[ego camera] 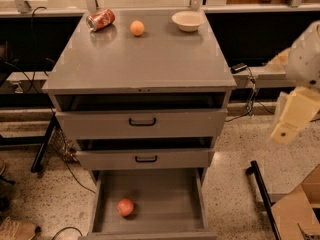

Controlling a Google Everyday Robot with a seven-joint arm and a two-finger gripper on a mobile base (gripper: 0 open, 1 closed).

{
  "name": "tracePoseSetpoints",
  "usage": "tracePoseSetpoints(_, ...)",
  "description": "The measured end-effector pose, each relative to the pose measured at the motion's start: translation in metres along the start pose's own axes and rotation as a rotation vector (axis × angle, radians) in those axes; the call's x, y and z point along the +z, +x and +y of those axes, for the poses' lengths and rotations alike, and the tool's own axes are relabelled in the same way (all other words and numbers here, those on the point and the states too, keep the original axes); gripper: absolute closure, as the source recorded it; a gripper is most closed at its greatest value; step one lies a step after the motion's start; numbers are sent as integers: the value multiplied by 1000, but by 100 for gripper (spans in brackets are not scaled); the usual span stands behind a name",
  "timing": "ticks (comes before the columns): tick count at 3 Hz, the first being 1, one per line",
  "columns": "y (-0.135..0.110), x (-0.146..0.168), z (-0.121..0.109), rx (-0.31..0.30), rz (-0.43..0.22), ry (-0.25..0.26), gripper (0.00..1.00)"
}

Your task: Pick apple from bottom drawer and place on counter

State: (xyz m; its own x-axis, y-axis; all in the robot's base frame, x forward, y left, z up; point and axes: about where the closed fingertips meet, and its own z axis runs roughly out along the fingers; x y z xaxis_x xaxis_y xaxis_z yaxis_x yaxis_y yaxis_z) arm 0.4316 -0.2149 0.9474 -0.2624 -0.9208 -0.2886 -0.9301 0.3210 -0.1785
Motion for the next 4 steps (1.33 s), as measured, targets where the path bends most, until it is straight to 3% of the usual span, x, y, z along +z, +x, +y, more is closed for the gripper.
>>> tracePoseSetpoints(1,13,60,33,153,-151,-96,0)
tracePoseSetpoints(2,9,123,71,288,-311,-181,0)
tracePoseSetpoints(3,6,151,87,371,-367,-202,0)
tracePoseSetpoints(4,6,151,87,371,-367,-202,0)
